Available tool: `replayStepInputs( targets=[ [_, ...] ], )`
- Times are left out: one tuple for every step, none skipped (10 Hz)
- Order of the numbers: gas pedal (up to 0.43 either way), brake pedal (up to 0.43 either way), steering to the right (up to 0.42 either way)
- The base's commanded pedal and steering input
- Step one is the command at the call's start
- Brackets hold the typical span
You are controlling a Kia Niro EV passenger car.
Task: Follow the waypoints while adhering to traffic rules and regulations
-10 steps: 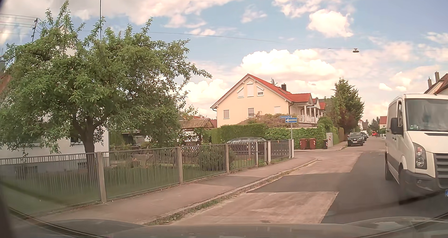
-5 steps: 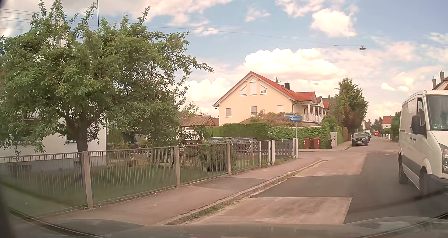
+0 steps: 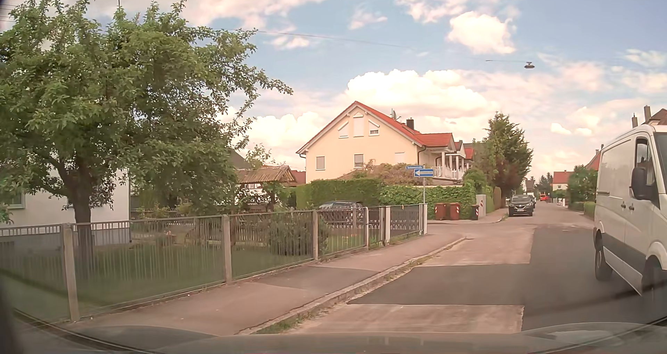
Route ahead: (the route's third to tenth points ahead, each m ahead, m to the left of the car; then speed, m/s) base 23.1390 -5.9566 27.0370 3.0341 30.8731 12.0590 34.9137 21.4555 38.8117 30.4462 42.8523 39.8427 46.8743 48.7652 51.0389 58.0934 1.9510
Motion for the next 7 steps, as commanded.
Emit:
replayStepInputs(
  targets=[
    [0.059,0.024,0.361],
    [0.059,0.024,0.363],
    [0.059,0.018,0.37],
    [0.059,0.024,0.373],
    [0.059,0.024,0.373],
    [0.059,0.018,0.373],
    [0.059,0.024,0.364]
  ],
)
